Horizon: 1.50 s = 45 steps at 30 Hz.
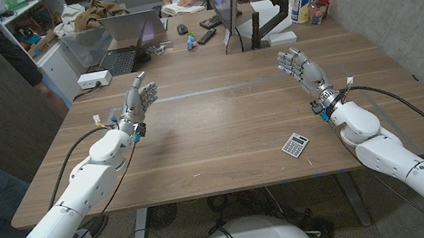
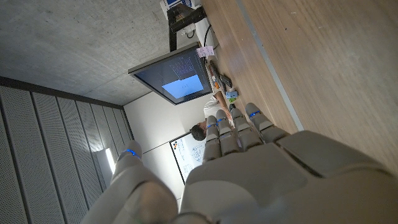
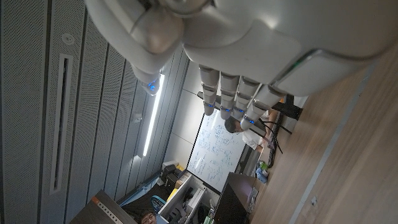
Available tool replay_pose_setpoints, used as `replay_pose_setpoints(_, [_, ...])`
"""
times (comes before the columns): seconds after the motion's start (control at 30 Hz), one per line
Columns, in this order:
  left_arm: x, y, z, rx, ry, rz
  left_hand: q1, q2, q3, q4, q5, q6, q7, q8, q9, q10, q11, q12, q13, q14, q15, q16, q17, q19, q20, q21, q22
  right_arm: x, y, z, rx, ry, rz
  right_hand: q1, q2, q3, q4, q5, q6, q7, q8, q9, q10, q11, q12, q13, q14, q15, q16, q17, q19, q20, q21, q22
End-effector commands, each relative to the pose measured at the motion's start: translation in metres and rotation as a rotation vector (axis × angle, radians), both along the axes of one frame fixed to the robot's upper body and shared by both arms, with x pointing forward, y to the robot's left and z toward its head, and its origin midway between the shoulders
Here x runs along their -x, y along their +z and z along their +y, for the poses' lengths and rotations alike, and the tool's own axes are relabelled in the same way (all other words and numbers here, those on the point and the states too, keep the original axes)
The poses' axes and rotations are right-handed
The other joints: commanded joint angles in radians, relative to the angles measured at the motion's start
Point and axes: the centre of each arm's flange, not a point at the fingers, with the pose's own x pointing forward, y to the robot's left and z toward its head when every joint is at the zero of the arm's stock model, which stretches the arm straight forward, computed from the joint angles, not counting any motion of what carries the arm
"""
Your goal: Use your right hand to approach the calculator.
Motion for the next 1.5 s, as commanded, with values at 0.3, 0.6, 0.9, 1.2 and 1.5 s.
replay_pose_setpoints(0.3, [0.003, 0.001, 0.001, -0.016, 0.007, 0.003, 0.007, 0.001, -0.005, 0.004, 0.007, 0.010, 0.004, -0.001, 0.002, 0.008, 0.004, -0.004, 0.006, 0.009, -0.017, -0.002, 0.004, 0.009, -0.042, -0.009, 0.003, 0.009, -0.006, -0.002, 0.011, -0.011, -0.025, 0.015, 0.004, 0.000, -0.007, 0.004, 0.007, -0.012, -0.001, 0.003, 0.009, -0.011, -0.002, 0.004, 0.008, -0.003, -0.002, 0.003, 0.004, -0.034, -0.003, 0.005])
replay_pose_setpoints(0.6, [0.004, 0.001, 0.000, -0.015, 0.005, -0.002, 0.007, 0.001, -0.007, 0.004, 0.008, 0.012, 0.005, -0.002, 0.002, 0.009, 0.005, -0.004, 0.006, 0.011, -0.017, -0.002, 0.004, 0.011, -0.042, -0.013, 0.003, 0.015, -0.009, -0.002, 0.014, -0.009, -0.038, 0.016, 0.005, 0.000, -0.008, 0.004, 0.008, -0.013, -0.002, 0.003, 0.010, -0.012, -0.003, 0.005, 0.008, -0.003, -0.002, 0.003, 0.003, -0.033, -0.004, 0.005])
replay_pose_setpoints(0.9, [0.007, 0.001, -0.001, -0.022, 0.007, -0.002, 0.008, 0.001, -0.009, 0.005, 0.009, 0.013, 0.006, -0.003, 0.002, 0.009, 0.007, -0.005, 0.006, 0.012, -0.016, -0.002, 0.004, 0.013, -0.043, -0.016, 0.003, 0.018, -0.012, -0.003, 0.013, -0.011, -0.044, 0.018, 0.005, -0.001, -0.008, 0.004, 0.010, -0.015, -0.003, 0.004, 0.009, -0.012, -0.004, 0.005, 0.007, -0.003, -0.003, 0.003, 0.002, -0.034, -0.005, 0.004])
replay_pose_setpoints(1.2, [0.008, -0.001, -0.001, -0.023, 0.005, -0.006, 0.009, 0.002, -0.011, 0.005, 0.009, 0.013, 0.005, -0.003, 0.002, 0.008, 0.009, -0.006, 0.006, 0.012, -0.016, -0.002, 0.004, 0.015, -0.043, -0.019, 0.003, 0.020, -0.014, -0.004, 0.020, -0.012, -0.049, 0.019, 0.005, -0.001, -0.009, 0.004, 0.012, -0.016, -0.003, 0.004, 0.010, -0.013, -0.005, 0.005, 0.008, -0.003, -0.003, 0.003, 0.003, -0.034, -0.005, 0.004])
replay_pose_setpoints(1.5, [0.009, 0.000, -0.002, -0.029, 0.000, -0.007, 0.010, 0.002, -0.013, 0.006, 0.010, 0.013, 0.008, -0.005, 0.002, 0.007, 0.014, -0.007, 0.006, 0.013, -0.013, -0.003, 0.004, 0.018, -0.046, -0.023, 0.003, 0.024, -0.013, -0.003, 0.031, -0.022, -0.065, 0.020, 0.006, -0.002, -0.009, 0.004, 0.011, -0.018, -0.005, 0.004, 0.009, -0.013, -0.006, 0.005, 0.008, -0.002, -0.003, 0.004, 0.004, -0.033, -0.005, 0.004])
